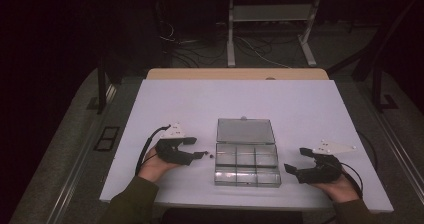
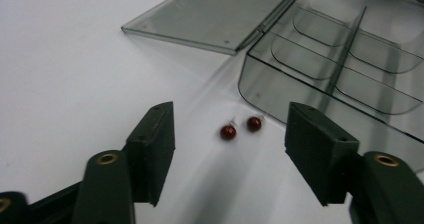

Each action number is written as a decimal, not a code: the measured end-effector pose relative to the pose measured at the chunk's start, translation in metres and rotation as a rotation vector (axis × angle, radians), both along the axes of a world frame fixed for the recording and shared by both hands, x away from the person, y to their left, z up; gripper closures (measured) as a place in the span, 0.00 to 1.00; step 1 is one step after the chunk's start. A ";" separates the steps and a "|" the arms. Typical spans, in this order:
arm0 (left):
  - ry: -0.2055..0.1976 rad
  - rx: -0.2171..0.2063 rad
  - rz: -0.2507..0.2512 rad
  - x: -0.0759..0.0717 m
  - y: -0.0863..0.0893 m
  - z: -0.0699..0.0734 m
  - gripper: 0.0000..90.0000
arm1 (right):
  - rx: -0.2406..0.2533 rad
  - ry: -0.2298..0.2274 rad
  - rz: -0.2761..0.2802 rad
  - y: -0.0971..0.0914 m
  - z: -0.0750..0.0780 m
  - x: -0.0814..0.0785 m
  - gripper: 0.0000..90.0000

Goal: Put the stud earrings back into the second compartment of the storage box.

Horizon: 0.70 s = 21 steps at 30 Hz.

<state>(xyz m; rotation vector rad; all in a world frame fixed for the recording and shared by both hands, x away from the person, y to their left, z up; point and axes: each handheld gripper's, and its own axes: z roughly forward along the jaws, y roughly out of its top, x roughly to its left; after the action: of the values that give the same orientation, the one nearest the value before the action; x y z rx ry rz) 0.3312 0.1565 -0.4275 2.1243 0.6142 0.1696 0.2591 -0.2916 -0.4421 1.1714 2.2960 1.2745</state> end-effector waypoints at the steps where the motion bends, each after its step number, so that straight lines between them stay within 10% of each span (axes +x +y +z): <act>1: 0.000 0.001 -0.003 0.002 -0.001 0.000 0.45 | 0.000 0.000 -0.001 0.000 0.000 0.000 0.14; 21: 0.029 0.032 -0.059 0.018 -0.020 -0.007 0.76 | -0.007 0.000 -0.003 -0.001 -0.002 0.000 0.14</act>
<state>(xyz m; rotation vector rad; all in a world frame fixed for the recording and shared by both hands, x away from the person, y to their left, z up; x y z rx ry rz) 0.3489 0.1369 -0.4347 2.1763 0.5689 0.1164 0.2596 -0.2921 -0.4441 1.1725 2.2961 1.2638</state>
